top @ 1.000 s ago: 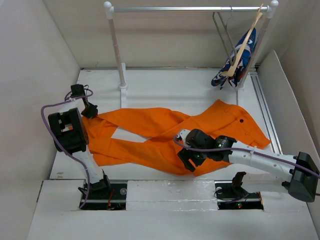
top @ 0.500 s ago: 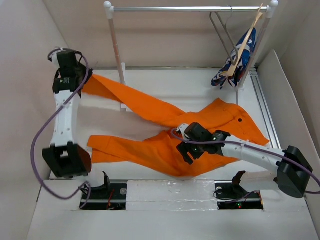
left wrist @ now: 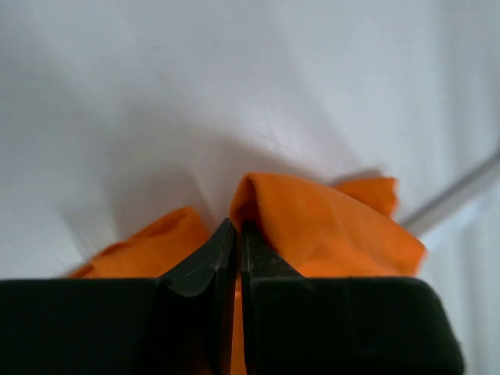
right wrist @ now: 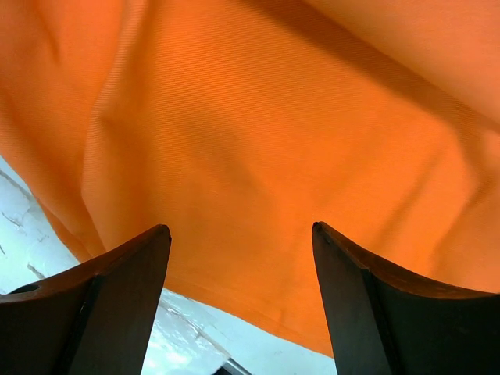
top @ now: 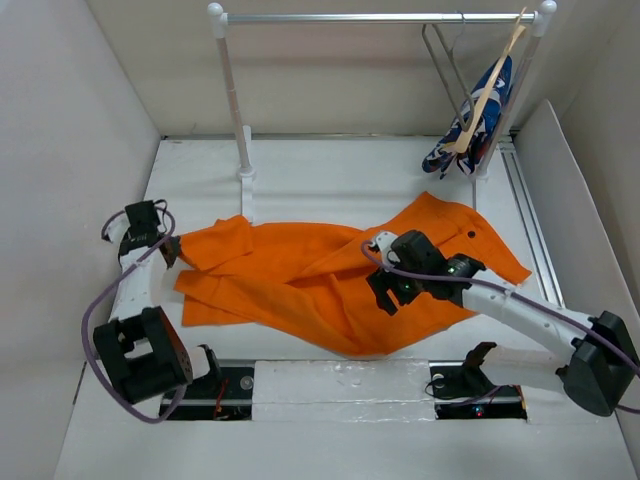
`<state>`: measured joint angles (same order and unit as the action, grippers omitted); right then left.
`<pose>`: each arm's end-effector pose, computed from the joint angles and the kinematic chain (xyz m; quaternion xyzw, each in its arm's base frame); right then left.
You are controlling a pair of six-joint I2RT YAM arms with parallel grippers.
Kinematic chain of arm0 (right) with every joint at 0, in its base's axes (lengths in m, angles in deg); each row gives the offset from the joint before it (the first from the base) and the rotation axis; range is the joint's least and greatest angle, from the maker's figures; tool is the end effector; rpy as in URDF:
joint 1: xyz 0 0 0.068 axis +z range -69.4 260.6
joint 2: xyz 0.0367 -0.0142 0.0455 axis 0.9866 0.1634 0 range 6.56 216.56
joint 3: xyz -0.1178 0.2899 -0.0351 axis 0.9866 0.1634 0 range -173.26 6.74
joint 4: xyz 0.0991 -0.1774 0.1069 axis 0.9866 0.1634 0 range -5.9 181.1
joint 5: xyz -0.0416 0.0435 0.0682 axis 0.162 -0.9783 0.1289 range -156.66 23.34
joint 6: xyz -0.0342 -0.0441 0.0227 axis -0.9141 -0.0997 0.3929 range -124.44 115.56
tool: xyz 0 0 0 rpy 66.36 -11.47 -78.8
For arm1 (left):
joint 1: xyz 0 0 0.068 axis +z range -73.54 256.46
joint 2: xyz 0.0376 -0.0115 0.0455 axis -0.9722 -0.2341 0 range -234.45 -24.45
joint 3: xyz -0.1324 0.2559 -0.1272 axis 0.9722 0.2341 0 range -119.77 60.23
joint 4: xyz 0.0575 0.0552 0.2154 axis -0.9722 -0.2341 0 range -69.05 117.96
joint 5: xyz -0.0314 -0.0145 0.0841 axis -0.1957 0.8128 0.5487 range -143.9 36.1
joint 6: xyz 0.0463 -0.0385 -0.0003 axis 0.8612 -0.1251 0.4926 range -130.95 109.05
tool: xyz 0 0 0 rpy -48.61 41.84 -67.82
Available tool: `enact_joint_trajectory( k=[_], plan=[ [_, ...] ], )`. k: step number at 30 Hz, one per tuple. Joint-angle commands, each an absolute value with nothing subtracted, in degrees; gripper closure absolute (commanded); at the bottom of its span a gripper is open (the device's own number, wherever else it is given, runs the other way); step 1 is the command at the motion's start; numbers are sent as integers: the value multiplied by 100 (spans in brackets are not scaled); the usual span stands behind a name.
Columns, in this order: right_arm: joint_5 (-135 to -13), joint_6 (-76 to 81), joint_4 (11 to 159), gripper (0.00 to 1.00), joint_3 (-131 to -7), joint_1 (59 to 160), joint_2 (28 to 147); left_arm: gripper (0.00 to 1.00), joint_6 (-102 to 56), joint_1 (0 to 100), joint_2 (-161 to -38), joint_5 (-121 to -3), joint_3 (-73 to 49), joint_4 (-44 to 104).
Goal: Place the trousers on the hanger
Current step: Flatten out the trousers at the center of the board.
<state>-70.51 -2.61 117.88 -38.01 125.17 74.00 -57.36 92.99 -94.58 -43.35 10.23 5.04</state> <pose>0.1299 0.1319 0.2726 -0.3578 0.8876 0.1432 0.2523 0.2087 0.0704 0.3059 -0.5080 0.7599 -0.0208 0.4050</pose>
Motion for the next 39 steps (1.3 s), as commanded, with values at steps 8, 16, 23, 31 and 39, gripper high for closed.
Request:
enact_joint_trajectory(
  k=[8, 16, 23, 31, 39],
  plan=[
    [-7395, -602, 12049, 21, -3879, 11769, 6483, 61, -5070, 10618, -10179, -5787, 717, 1031],
    [-7510, -610, 11882, 23, -3870, 11769, 6703, 58, -4331, 9126, -9074, -4081, 336, 975],
    [-7465, -690, 11811, 99, -3905, 11655, 6668, 51, -3644, 6523, -10573, -3633, -173, 379],
    [-7834, -681, 11627, 50, -3773, 11602, 6633, 36, -3530, 6336, -11830, -3484, -410, 414],
    [-7870, -637, 11521, 49, -3606, 11602, 6606, 51, -3389, 6336, -12524, -3237, -516, 415]
  ],
)
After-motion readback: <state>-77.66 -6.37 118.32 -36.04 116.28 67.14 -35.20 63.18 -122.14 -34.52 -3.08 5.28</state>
